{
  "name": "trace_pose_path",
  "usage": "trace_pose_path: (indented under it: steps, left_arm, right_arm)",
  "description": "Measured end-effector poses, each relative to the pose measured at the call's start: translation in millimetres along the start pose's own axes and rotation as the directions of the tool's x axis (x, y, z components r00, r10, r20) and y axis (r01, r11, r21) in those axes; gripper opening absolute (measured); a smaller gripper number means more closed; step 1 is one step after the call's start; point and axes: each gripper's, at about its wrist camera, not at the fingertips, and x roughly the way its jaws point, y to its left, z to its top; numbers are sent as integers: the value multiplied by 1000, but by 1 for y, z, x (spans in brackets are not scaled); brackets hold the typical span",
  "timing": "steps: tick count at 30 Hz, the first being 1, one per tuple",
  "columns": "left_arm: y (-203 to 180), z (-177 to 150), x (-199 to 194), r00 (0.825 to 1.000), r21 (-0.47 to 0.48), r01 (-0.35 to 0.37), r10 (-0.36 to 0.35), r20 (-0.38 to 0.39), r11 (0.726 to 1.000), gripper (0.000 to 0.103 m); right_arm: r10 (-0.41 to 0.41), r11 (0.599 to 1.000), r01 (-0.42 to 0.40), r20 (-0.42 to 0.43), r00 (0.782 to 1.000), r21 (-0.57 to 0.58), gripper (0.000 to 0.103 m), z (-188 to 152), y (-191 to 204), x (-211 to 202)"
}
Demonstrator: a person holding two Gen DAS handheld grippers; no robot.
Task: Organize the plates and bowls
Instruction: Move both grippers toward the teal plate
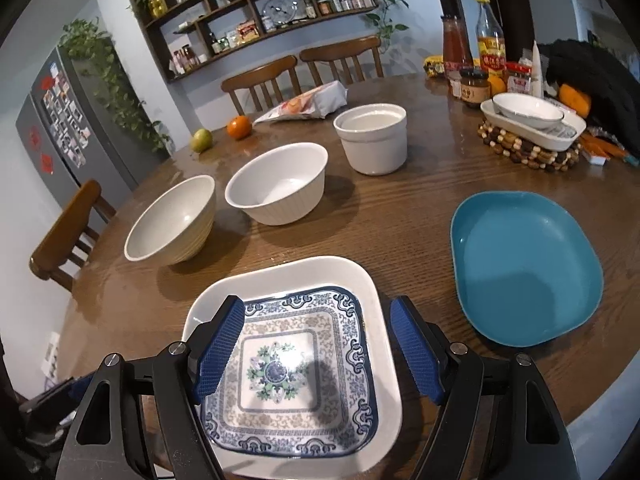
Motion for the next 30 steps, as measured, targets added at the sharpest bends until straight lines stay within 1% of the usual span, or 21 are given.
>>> trace_pose_path:
  steps: [2, 6, 8, 13, 17, 23, 30]
  left_arm:
    - [1, -1, -2, 1000, 2, -13, 13, 7, 1000, 78]
    - [-2, -5, -3, 995, 29, -90, 89, 42, 995, 78]
    - [-5, -9, 0, 993, 51, -116, 114, 44, 992, 78]
    - [-7, -14, 7, 993, 64, -118, 117, 19, 991, 78]
    - [-10, -16, 8, 988, 68, -156, 154, 32, 985, 78]
    - [-18, -21, 12, 981, 83, -192, 189, 53, 978, 78]
    - [-34, -24, 20, 979, 120, -203, 198, 51, 972, 78]
  right_arm:
    - [-5, 1000, 5, 19, 1000, -7, 80, 0, 2, -6]
    - [2, 1000, -1, 46, 999, -26, 80, -4, 5, -17]
    - [-2, 999, 4, 62, 998, -35, 80, -6, 6, -21]
    - [-16, 999, 19, 67, 998, -50, 81, -13, 6, -25]
    - [-17, 999, 19, 66, 998, -41, 81, -17, 2, -28]
    - [-10, 999, 12, 69, 998, -34, 81, -24, -5, -31]
    - [-4, 1000, 5, 64, 998, -19, 81, -30, -15, -34]
